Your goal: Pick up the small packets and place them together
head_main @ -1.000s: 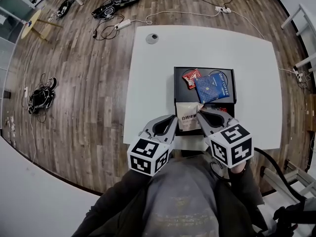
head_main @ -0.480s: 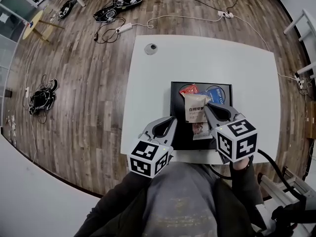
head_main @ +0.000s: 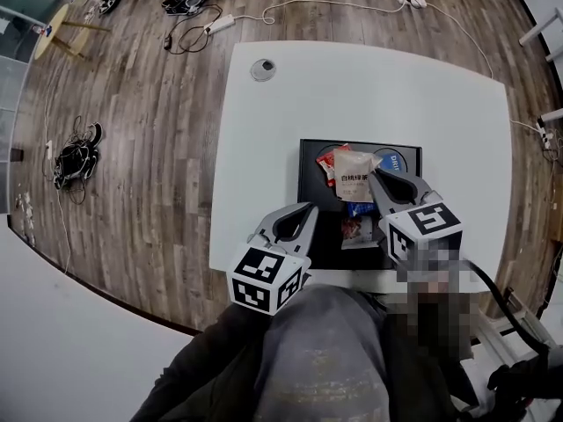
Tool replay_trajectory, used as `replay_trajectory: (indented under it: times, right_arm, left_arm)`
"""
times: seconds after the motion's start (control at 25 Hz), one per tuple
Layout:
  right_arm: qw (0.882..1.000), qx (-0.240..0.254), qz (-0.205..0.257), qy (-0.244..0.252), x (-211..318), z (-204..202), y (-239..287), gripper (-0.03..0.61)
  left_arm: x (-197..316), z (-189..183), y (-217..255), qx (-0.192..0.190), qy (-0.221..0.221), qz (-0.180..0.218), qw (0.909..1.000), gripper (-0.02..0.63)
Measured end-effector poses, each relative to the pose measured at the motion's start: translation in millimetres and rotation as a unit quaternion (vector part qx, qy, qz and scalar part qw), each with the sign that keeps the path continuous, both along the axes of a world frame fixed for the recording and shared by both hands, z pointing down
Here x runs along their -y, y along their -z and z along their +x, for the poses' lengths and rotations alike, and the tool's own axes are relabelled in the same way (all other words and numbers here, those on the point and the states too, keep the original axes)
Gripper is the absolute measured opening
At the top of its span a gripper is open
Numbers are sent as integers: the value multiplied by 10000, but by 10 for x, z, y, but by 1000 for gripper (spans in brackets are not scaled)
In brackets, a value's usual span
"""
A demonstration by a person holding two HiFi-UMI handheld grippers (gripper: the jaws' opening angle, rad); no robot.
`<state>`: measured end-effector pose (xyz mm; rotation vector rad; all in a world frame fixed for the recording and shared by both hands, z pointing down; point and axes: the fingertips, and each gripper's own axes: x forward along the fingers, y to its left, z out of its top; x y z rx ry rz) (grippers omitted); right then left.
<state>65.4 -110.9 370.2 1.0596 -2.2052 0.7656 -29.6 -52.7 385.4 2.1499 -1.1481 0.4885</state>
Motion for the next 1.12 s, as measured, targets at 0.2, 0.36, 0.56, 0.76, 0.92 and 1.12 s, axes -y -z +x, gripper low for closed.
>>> replay_trajectory:
  times: [0.2,0.36,0.56,0.76,0.92,1.12]
  right_arm:
    - [10000,-70,13,8,4,-3,-73,28]
    - [9996,-235,138,37,20,17,-63,59]
    - [9974,-484,533,-73,60,106,60,89]
    - [9949,-560,800,-251,-2,167,225,91]
    - [9929,-685,867,-444,-219,274,232,89]
    - [9923,-717,707,-718,-583,385,152,89]
  left_arm:
    - [-27,-34,-67,14,20,-84,10000,-8]
    - [-32,-35,-68,12,18,-76,10000,-8]
    - [-73,-20,-28,-4,-3,-20,10000,-8]
    - [-144,-52,34,-45,-48,102,9999,-8]
    - [-287,37,12,-117,-267,133,9995,-8]
    - [-504,153,2,-166,-602,104,9980,-8]
